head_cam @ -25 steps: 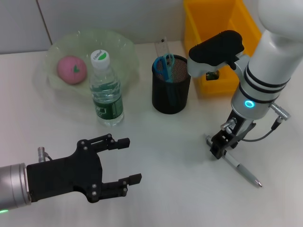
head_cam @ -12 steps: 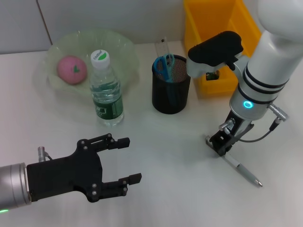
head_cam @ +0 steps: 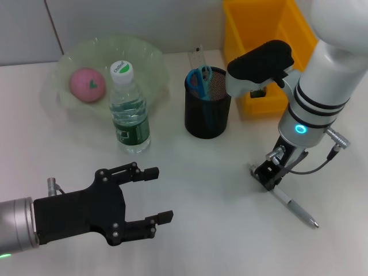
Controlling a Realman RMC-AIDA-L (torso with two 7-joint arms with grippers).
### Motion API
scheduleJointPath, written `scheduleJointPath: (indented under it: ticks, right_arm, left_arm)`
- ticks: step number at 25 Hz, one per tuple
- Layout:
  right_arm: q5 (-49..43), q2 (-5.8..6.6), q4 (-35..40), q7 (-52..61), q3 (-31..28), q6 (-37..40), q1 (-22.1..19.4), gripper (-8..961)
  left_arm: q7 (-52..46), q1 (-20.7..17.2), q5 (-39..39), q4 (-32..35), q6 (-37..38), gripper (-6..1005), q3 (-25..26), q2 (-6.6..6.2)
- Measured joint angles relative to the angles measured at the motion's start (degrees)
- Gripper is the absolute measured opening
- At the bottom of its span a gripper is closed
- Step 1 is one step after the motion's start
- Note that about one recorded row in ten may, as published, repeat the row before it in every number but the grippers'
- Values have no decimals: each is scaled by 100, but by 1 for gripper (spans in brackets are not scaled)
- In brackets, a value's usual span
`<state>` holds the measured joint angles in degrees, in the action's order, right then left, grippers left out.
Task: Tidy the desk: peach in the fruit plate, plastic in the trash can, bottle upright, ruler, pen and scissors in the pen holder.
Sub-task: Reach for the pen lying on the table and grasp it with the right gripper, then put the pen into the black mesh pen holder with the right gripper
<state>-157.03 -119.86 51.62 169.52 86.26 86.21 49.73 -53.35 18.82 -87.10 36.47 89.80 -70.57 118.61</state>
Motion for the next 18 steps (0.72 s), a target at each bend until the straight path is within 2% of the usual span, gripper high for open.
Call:
scheduleJointPath:
  ticks: [18]
  right_arm:
    - [267,31,464,-23,17,77,-224,119]
  left_arm:
    - [-9,8,0,0,12,765,0,-5]
